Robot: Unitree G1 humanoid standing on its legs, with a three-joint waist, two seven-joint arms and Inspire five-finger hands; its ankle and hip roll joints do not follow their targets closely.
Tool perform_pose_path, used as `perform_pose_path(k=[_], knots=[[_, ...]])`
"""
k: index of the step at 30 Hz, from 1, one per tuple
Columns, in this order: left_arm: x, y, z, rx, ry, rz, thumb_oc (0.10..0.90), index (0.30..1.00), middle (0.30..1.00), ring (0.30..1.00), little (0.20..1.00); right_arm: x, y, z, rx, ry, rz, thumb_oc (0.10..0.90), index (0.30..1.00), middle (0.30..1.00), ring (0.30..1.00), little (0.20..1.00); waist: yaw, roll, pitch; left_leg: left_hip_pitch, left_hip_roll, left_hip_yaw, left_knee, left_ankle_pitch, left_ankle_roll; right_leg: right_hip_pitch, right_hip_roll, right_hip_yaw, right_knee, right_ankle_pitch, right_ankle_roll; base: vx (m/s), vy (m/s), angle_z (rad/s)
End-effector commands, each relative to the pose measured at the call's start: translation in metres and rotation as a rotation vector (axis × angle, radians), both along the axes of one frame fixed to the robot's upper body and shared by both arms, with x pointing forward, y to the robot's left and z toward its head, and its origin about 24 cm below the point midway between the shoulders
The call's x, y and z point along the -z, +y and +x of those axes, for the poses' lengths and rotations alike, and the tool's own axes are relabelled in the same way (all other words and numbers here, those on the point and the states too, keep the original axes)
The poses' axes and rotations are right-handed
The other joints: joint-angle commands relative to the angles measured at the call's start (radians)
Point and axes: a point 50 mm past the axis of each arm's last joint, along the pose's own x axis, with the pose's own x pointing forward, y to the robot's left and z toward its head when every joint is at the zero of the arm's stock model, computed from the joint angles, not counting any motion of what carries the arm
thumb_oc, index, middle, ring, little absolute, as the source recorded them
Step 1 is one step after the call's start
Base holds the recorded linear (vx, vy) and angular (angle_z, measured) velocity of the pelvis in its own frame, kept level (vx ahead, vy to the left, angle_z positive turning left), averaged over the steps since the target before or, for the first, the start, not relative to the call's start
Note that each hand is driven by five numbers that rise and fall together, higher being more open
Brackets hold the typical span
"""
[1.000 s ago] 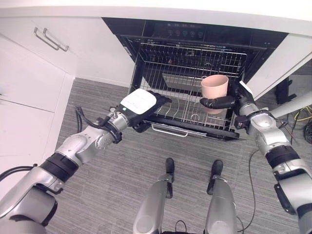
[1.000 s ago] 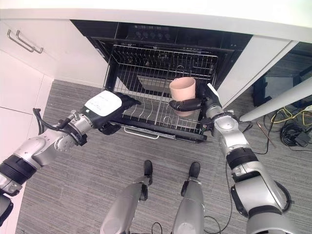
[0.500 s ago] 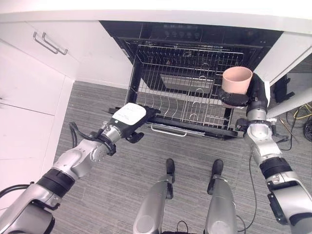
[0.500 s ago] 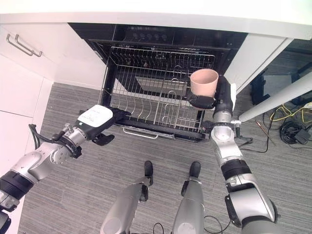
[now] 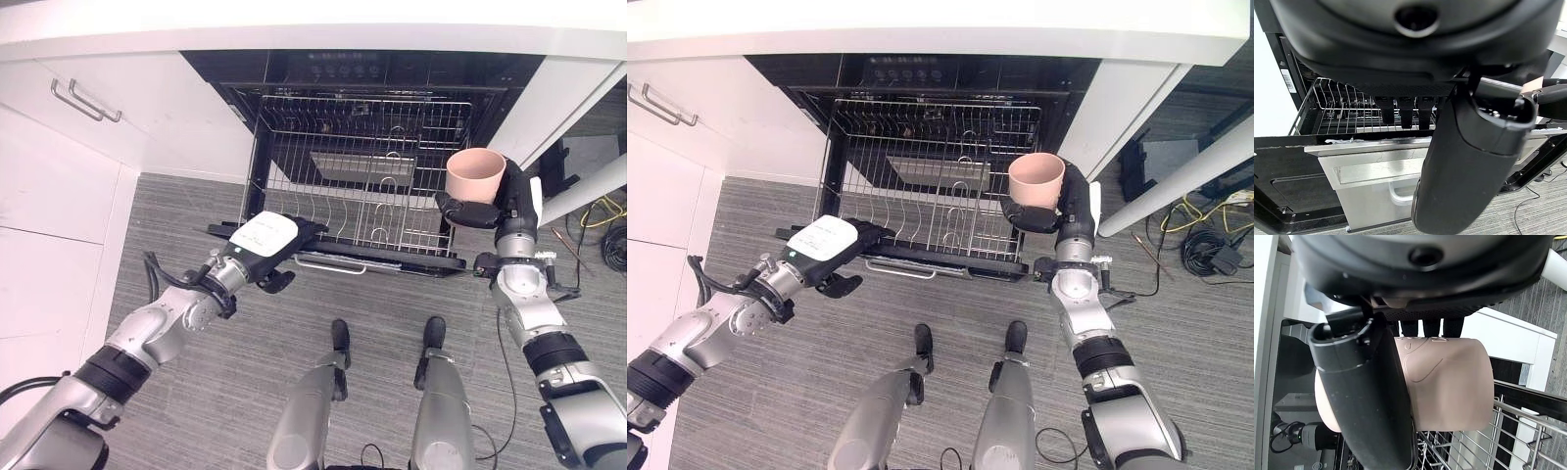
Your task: Place the dishes in the dishwasher.
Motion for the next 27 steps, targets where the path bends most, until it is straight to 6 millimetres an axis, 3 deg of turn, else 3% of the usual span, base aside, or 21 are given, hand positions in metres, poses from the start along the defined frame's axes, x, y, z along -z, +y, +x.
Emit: perform_pose_path(k=[1,8,11,17,27], knots=[[-0.052,-0.001,0.003,0.015,-0.210,-0.116,0.800,0.900,0.900,0.900,0.900,-0.056,0.013,-0.001,-0.106,-0.236,-0.085,0.400,0.300,0.300,0.300,0.300,-0.007,0.043,-0.010,-0.023,0.033,0.044,0.121,-0.119,-0.031,0.053,-0.002,0.023,-0.052,0.007,0.071,0.00,0.000,0.00],[-0.051,-0.003,0.005,0.021,-0.197,-0.103,0.800,0.900,0.900,0.900,0.900,-0.085,0.044,-0.006,-0.234,-0.385,-0.309,0.400,0.300,0.300,0.300,0.300,-0.002,0.045,-0.010,-0.026,0.032,0.041,0.121,-0.112,-0.030,0.050,-0.006,0.017,-0.052,0.014,0.072,0.00,0.000,0.00],[-0.049,-0.004,0.005,0.026,-0.204,-0.112,0.800,0.900,0.900,0.900,0.900,-0.097,0.058,-0.010,-0.295,-0.430,-0.325,0.400,0.300,0.300,0.300,0.300,-0.001,0.041,-0.010,-0.029,0.031,0.039,0.121,-0.110,-0.030,0.047,-0.005,0.016,-0.052,0.015,0.072,0.00,0.000,0.00],[-0.045,-0.005,0.006,0.018,-0.213,-0.116,0.800,0.900,0.900,0.900,0.900,-0.096,0.065,-0.009,-0.302,-0.399,-0.300,0.400,0.300,0.300,0.300,0.300,-0.004,0.043,-0.010,-0.033,0.031,0.038,0.121,-0.108,-0.031,0.039,-0.003,0.017,-0.052,0.016,0.071,0.00,0.000,0.00],[-0.039,-0.006,0.005,0.016,-0.221,-0.147,0.800,0.900,0.900,0.900,0.900,-0.075,0.053,0.001,-0.204,-0.294,-0.263,0.400,0.300,0.300,0.300,0.300,0.000,0.067,-0.010,-0.031,0.030,0.041,0.121,-0.107,-0.031,0.040,-0.014,0.014,-0.052,0.018,0.071,0.01,0.029,0.00]])
